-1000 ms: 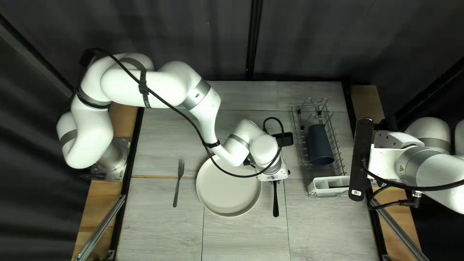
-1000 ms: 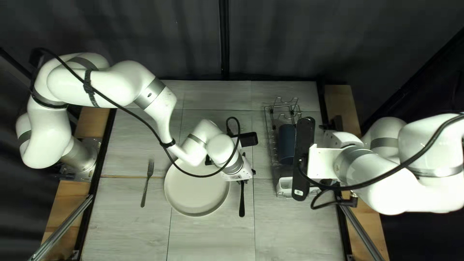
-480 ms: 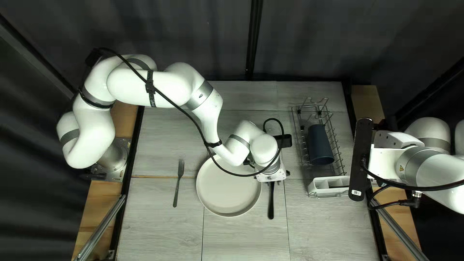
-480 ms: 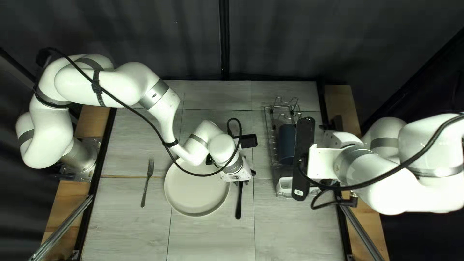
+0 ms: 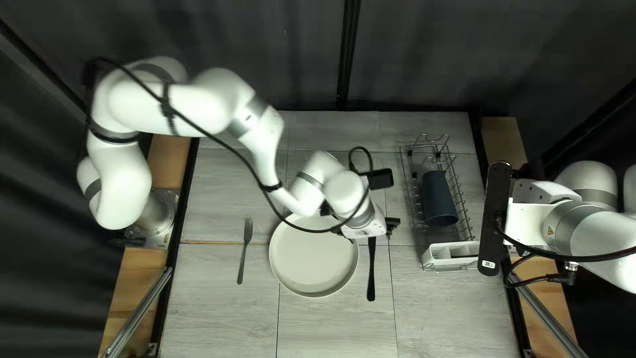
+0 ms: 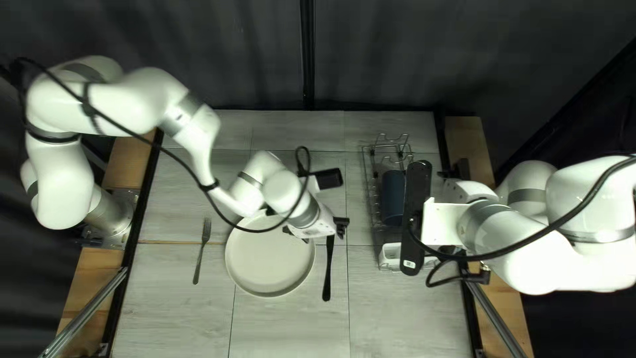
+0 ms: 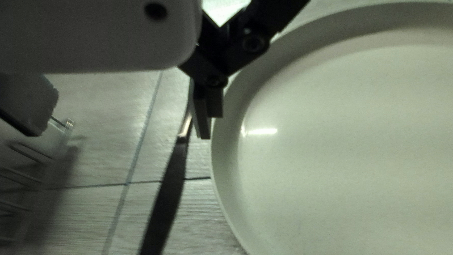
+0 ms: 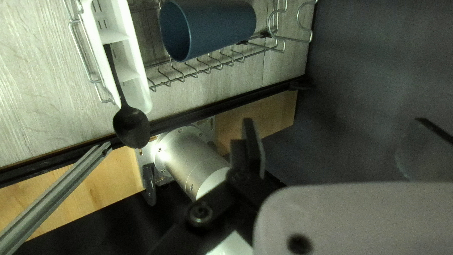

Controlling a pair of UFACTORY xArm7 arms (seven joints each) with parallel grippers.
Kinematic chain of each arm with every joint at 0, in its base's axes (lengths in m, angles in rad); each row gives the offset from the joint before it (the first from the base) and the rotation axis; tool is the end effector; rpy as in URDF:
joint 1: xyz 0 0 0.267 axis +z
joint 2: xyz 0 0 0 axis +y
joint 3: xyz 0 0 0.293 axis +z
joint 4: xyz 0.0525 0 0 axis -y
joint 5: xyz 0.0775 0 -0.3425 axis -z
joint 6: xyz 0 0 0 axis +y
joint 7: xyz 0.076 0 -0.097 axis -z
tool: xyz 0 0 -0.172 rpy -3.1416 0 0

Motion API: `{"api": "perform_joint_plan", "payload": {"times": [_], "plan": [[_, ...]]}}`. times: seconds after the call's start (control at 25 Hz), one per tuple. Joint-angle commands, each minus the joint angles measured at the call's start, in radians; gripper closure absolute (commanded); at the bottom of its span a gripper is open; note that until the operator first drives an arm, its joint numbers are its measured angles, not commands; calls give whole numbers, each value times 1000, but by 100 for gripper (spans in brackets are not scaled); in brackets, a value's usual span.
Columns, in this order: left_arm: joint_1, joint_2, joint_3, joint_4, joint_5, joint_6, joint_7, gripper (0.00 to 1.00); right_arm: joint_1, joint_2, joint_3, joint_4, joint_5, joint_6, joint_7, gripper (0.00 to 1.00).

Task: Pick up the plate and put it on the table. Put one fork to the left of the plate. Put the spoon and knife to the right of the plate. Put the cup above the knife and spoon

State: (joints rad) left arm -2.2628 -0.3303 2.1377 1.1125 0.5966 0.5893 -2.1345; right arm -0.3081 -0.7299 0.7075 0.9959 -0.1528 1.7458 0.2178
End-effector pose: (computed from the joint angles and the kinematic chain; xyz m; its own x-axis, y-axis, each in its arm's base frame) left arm 0.5957 -0.0347 0.1768 -0.0751 0.9972 -0.0061 0.9150 0.0713 0.3970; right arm 0.2456 0.0628 0.3599 1.0000 -0.0089 0.0013 -0.0081 -0.8154 0.5789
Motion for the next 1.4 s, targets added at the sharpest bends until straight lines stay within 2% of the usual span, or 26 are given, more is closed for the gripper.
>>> {"api": "perform_joint_plan", "payload": {"times": [0.04, 0.32, 0.36, 0.4, 0.48, 0.64, 0.68, 0.76, 0.92, 1.12, 1.24, 1.4], "plan": [[94, 230, -106, -64, -202, 7, 144, 0, 0, 0, 0, 0, 0, 0, 0, 0], [94, 230, -106, -64, -202, 7, 144, 0, 0, 0, 0, 0, 0, 0, 0, 0], [133, 312, -121, -113, -355, -44, 269, 0, 0, 0, 0, 0, 0, 0, 0, 0], [107, 383, -80, -153, -493, -78, 407, 0, 0, 0, 0, 0, 0, 0, 0, 0], [-69, 507, 124, -217, -743, -69, 684, 0, 0, 0, 0, 0, 0, 0, 0, 0], [-69, 507, 124, -217, -743, -69, 684, 0, 0, 0, 0, 0, 0, 0, 0, 0], [-320, 680, 384, -299, -982, 60, 1054, 0, 0, 0, 0, 0, 0, 0, 0, 0], [-342, 690, 390, -312, -1002, 61, 1089, 0, 0, 0, 0, 0, 0, 0, 0, 0], [-335, 666, 369, -304, -999, 65, 1102, 0, 0, 0, 0, 0, 0, 0, 0, 0], [-331, 681, 384, -302, -1000, 91, 1118, 0, 0, 0, 0, 0, 0, 0, 0, 0], [-308, 625, 396, -268, -989, 84, 1131, 0, 0, 0, 0, 0, 0, 0, 0, 0], [-253, 431, 430, -134, -937, 93, 1226, 0, 0, 0, 0, 0, 0, 0, 0, 0]]}}
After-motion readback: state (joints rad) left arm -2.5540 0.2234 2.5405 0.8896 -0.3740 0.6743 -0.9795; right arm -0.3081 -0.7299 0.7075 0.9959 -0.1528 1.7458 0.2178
